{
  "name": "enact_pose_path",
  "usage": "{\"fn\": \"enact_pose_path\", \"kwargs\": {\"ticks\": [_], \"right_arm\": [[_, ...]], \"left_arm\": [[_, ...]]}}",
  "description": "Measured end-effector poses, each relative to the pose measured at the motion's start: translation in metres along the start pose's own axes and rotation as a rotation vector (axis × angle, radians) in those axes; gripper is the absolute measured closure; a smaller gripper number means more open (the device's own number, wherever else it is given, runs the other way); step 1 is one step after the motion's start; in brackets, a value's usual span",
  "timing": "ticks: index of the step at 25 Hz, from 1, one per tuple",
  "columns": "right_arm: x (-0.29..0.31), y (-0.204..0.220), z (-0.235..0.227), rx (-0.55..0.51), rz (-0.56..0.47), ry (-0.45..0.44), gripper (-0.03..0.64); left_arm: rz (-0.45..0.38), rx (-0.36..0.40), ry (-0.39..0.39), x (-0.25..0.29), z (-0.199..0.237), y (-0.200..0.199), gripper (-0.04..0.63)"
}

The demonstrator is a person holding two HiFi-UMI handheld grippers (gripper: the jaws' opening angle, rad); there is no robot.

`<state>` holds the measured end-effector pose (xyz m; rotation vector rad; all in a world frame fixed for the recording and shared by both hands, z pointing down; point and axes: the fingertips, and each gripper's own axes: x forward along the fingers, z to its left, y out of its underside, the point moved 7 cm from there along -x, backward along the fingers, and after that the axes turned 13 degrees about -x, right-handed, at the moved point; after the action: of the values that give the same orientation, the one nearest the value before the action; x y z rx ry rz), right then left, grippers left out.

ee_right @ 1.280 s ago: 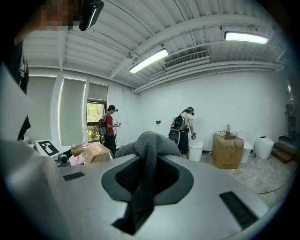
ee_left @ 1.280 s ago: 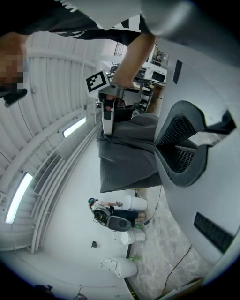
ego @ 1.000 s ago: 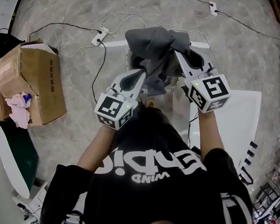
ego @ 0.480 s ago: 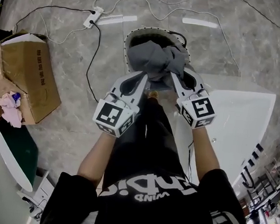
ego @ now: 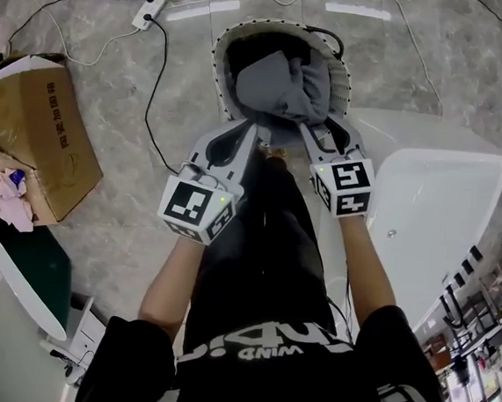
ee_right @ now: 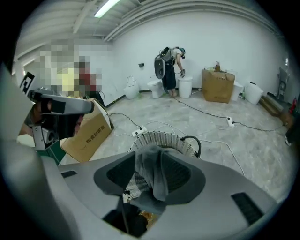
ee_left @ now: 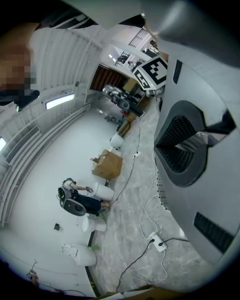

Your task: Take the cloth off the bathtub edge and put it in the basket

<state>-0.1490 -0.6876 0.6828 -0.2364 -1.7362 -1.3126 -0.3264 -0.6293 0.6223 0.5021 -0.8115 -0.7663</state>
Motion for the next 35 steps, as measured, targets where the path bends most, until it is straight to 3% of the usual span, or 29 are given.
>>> {"fn": "enact_pose_path", "kwargs": {"ticks": [1, 4, 11, 18, 28, 35], "right_arm": [[0.001, 0.004, 0.0, 0.009, 0.001, 0.007, 0.436], [0.0, 0.004, 0.002, 0.01, -0.032, 0.016, 0.422], [-0.01, -0.012, 0.001, 0.013, -0.073, 0.013, 0.419], [-0.056, -0.056, 0.006, 0.003, -0.153, -0.012, 0.423], [-0.168, -0.125, 0.024, 0.009, -0.308, 0.011, 0.587], [-0.23, -0.147, 0.04, 0.042, -0.419, 0.009, 0.601]], "left_arm": [[0.005, -0.002, 0.0, 0.001, 0.0, 0.003, 0.583], [0.014, -0.005, 0.0, 0.001, 0.002, 0.007, 0.583], [0.014, -0.004, -0.005, -0.004, -0.005, 0.001, 0.583], [0.007, 0.015, -0.002, -0.026, -0.034, -0.023, 0.583], [-0.055, 0.106, 0.053, -0.086, -0.106, -0.088, 0.583], [-0.127, 0.166, 0.109, -0.119, -0.149, -0.118, 0.583]]}}
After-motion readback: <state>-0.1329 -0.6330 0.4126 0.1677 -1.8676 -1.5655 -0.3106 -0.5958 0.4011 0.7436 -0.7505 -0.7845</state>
